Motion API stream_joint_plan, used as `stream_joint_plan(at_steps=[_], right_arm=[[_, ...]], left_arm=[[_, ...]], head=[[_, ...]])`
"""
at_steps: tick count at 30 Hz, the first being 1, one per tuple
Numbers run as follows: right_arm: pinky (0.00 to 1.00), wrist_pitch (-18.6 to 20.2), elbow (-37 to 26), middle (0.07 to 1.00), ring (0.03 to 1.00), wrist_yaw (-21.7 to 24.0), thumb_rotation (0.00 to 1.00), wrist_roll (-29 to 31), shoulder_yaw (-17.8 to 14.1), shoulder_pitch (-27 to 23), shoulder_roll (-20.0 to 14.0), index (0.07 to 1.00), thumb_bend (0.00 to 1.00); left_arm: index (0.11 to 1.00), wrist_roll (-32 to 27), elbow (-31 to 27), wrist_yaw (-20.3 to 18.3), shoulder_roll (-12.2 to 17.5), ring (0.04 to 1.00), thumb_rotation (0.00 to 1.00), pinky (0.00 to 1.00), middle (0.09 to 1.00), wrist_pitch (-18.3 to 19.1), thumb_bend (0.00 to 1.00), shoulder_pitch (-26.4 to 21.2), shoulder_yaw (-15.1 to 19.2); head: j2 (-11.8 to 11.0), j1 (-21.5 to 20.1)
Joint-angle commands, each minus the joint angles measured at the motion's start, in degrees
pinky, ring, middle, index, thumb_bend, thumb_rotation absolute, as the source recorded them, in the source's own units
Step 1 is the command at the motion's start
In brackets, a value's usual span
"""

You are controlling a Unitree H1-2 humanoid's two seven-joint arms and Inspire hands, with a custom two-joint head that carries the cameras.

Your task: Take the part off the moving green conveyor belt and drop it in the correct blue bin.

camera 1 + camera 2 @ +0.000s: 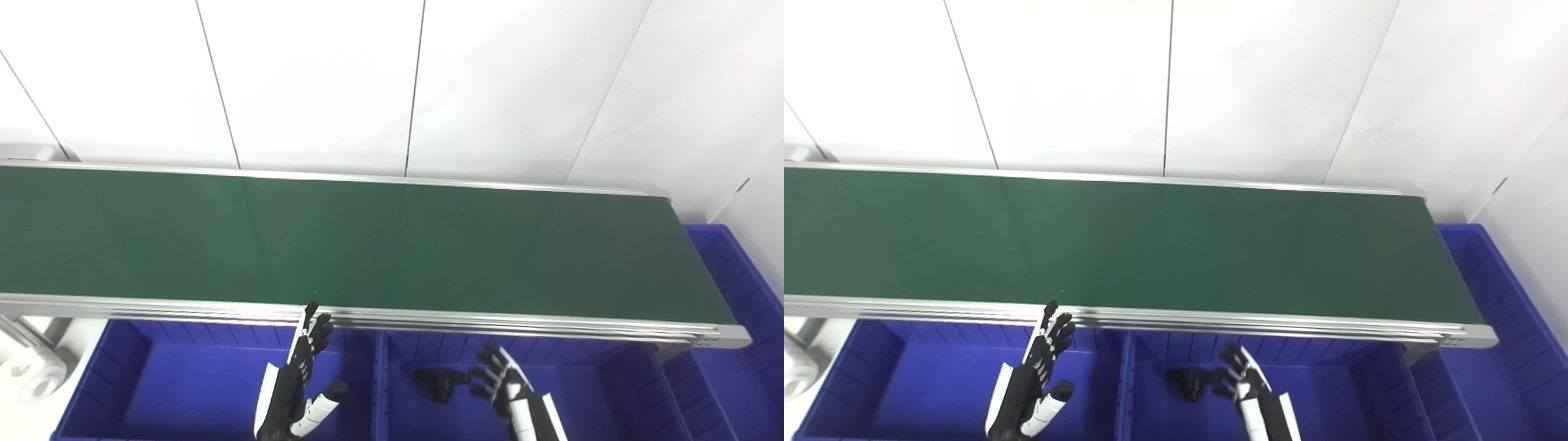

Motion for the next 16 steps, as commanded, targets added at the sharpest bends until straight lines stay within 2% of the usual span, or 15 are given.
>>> stream_joint_plan(at_steps=[1, 2, 5, 10, 11, 12, 16], right_arm=[[0.78, -2.95, -1.99, 0.89, 0.831, -0.12, 0.96, 0.7, 0.74, -0.26, 0.12, 0.91, 0.77], [0.78, -2.88, -2.16, 0.891, 0.832, -0.2, 0.96, 0.69, 0.9, -0.24, 0.02, 0.911, 0.77], [0.79, -2.22, -2.95, 0.895, 0.839, -0.62, 0.95, 0.18, 1.43, -0.11, -0.23, 0.92, 0.76], [0.8, 0.24, -6.25, 0.895, 0.838, -1.95, 0.93, -0.66, 2.29, -0.63, 0.22, 0.923, 0.73], [0.8, 0.62, -6.57, 0.896, 0.839, -2.15, 0.94, -0.79, 2.42, -0.8, 0.2, 0.924, 0.74], [0.8, 1.49, -7.08, 0.897, 0.838, -2.38, 0.94, -0.84, 2.51, -1.13, 0.28, 0.925, 0.74], [0.81, 3.57, -8.27, 0.901, 0.84, -3.16, 0.93, -0.74, 2.93, -2.01, 0.63, 0.928, 0.74]], left_arm=[[1.0, -0.23, -2.16, 0.12, -0.41, 0.915, 0.83, 0.92, 0.946, -2.28, 0.81, 0.14, -0.42], [1.0, -0.22, -2.41, 0.03, -0.49, 0.916, 0.83, 0.92, 0.946, -2.21, 0.81, 0.21, -0.4], [1.0, 0.19, -3.72, -0.06, -0.74, 0.92, 0.85, 0.93, 0.95, -1.65, 0.79, 0.56, -0.4], [1.0, 0.01, -7.89, -0.75, -1.01, 0.942, 0.88, 0.96, 0.958, 2.13, 0.81, 0.91, -0.44], [1.0, -0.05, -8.44, -0.88, -0.96, 0.945, 0.88, 0.96, 0.961, 2.76, 0.81, 0.85, -0.46], [1.0, -0.14, -9.06, -0.99, -0.87, 0.942, 0.89, 0.96, 0.961, 3.62, 0.8, 0.56, -0.34], [1.0, -0.42, -9.94, -1.32, -0.18, 0.937, 0.9, 0.95, 0.961, 4.86, 0.8, -0.52, -0.02]], head=[[1.38, -0.09], [1.38, -0.09], [3.63, -0.47], [10.56, -2.12], [10.56, -2.12], [12.6, -2.97], [12.99, -3.75]])
